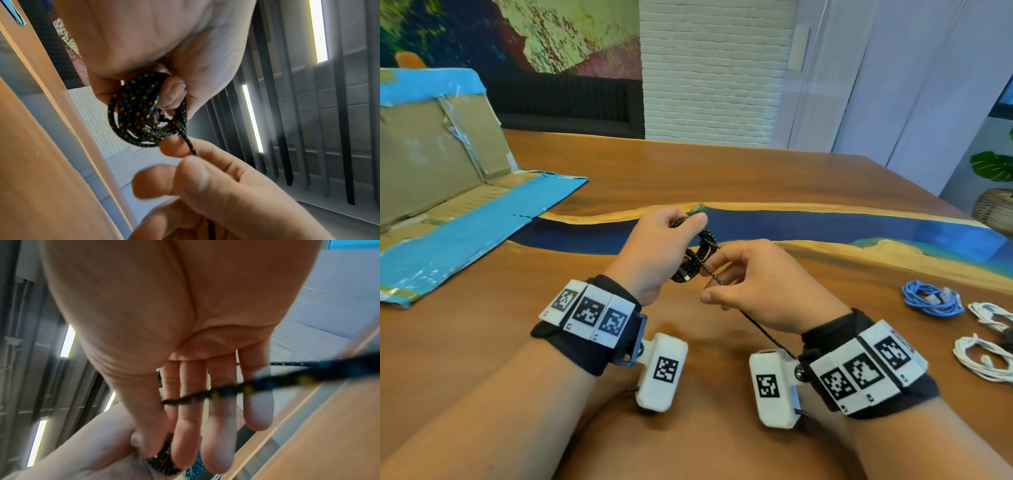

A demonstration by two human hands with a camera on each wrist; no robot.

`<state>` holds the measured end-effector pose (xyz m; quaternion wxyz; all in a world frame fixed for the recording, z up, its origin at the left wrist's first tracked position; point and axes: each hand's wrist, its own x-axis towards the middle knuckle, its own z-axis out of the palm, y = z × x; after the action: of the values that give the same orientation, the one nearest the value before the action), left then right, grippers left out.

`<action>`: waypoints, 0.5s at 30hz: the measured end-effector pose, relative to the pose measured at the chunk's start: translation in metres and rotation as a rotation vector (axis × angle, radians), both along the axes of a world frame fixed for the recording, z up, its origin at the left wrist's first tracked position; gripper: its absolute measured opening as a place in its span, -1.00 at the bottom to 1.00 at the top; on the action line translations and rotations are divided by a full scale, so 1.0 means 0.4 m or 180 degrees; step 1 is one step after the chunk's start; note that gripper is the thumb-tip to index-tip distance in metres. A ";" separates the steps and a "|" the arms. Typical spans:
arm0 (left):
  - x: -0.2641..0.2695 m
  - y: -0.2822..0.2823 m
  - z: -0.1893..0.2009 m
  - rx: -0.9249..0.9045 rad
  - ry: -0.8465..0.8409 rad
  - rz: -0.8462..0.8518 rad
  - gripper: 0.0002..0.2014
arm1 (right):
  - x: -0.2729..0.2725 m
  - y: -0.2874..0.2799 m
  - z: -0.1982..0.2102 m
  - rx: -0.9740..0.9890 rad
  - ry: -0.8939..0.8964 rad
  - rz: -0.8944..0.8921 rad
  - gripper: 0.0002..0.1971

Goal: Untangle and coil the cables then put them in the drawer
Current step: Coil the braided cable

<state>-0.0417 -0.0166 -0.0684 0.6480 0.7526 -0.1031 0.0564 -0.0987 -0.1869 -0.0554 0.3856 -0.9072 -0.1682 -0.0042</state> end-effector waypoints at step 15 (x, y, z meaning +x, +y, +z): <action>-0.007 0.006 0.013 -0.0236 0.0183 0.0273 -0.60 | 0.026 -0.063 0.016 0.0421 -0.0806 -0.0701 -0.85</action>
<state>-0.0445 -0.0142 -0.0632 0.6751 0.7330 -0.0499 0.0663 -0.0884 -0.2123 -0.0490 0.4174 -0.8850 -0.1144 -0.1717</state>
